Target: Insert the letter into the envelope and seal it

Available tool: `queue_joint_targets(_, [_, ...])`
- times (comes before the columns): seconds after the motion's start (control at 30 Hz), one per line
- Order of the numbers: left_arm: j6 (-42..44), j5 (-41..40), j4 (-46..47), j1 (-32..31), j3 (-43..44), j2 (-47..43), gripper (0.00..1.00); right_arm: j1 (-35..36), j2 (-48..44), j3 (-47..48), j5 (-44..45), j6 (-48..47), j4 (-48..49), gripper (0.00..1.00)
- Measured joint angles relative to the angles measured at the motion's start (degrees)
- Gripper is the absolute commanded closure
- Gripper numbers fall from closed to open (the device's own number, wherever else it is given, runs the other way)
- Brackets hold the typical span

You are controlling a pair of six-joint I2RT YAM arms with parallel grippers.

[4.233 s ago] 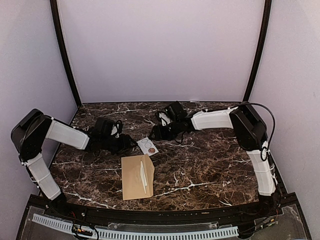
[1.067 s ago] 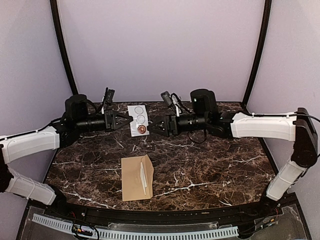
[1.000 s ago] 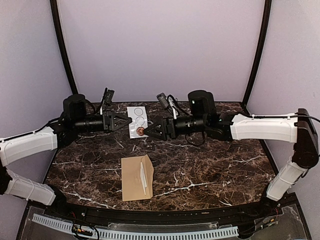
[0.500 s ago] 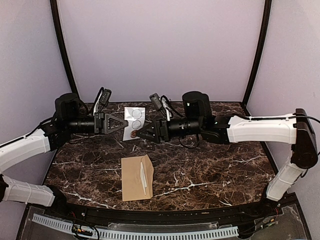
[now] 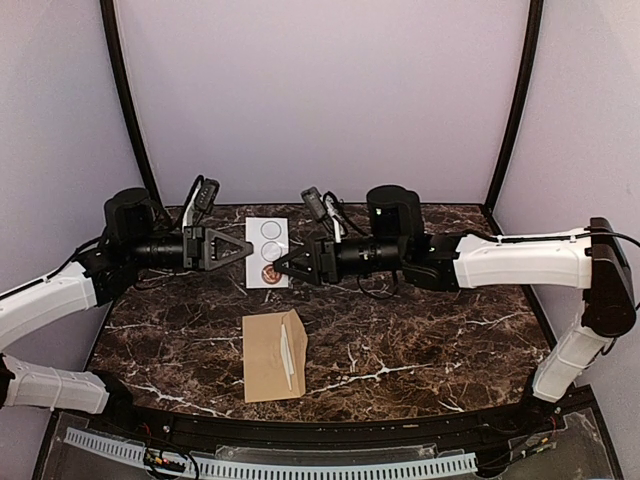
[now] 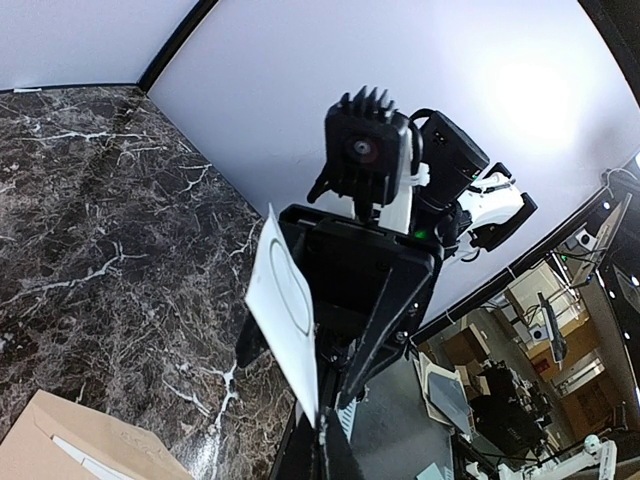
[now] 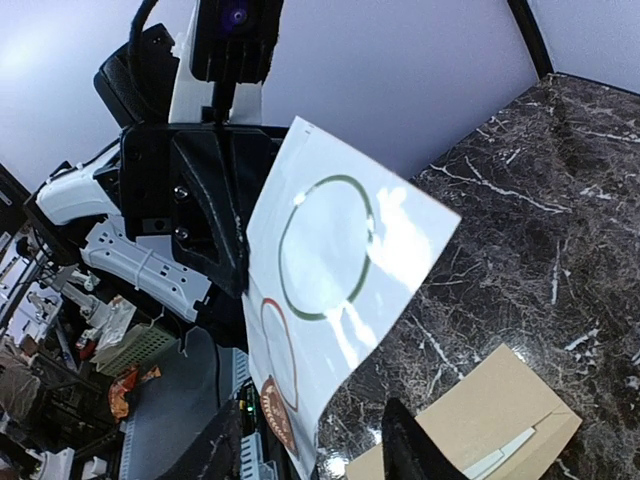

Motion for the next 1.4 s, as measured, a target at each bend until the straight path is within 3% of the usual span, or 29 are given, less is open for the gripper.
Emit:
queue_joint_targets(0.13, [-0.44, 0.02, 0.48, 0.00, -0.72, 0.00, 1.00, 0.07, 0.00, -0.02, -1.60, 0.90, 1.88, 0.76])
queue_joint_targets(0.37, [-1.05, 0.24, 1.36, 0.00, -1.14, 0.00, 1.00, 0.37, 0.48, 0.04, -3.87, 1.11, 2.54, 0.79])
queue_joint_targets(0.47, [-1.38, 0.37, 1.81, 0.00, -1.20, 0.00, 0.99, 0.44, 1.42, 0.13, -4.50, 0.96, 2.54, 0.94])
queue_joint_targets(0.5, [-1.46, 0.39, 1.99, 0.00, -1.25, 0.00, 0.97, 0.48, 1.75, 0.13, -4.70, 1.31, 2.51, 1.00])
queue_joint_targets(0.6, [-1.64, 0.63, 2.58, 0.00, -1.60, 0.00, 0.66, 0.68, 2.14, 0.15, -4.92, 1.46, 2.51, 1.00])
queue_joint_targets(0.67, [-1.99, 1.09, 3.10, 0.00, -2.14, -0.02, 0.55, 0.70, 2.14, 0.15, -4.92, 1.73, 2.75, 1.00])
queue_joint_targets(0.73, [-1.86, 1.64, 3.45, 0.00, -2.84, -0.02, 0.50, 0.70, 2.14, 0.15, -4.87, 1.97, 3.65, 1.00])
queue_joint_targets(0.87, [-2.34, 3.32, 4.00, -0.28, -4.98, -0.02, 0.50, 0.70, 2.14, 0.15, -4.92, 2.40, 5.44, 1.00])
queue_joint_targets(1.03, [-1.88, 4.44, 3.58, -2.47, -5.86, -0.17, 0.74, 0.70, 2.14, 0.15, -4.92, 2.93, 6.12, 1.00])
queue_joint_targets(1.1, [-1.22, 4.33, 3.41, -3.10, -5.86, -0.63, 0.77, 0.70, 2.14, 0.15, -4.92, 3.23, 6.34, 1.00])
queue_joint_targets(1.2, [-0.61, 4.11, 3.41, -3.48, -5.86, -1.09, 0.77, 0.70, 2.14, 0.15, -4.92, 3.50, 6.58, 1.00])
queue_joint_targets(1.4, [-0.31, 2.97, 3.65, -3.48, -6.32, -1.14, 0.66, 0.70, 2.14, 0.15, -4.98, 4.11, 7.15, 1.00])
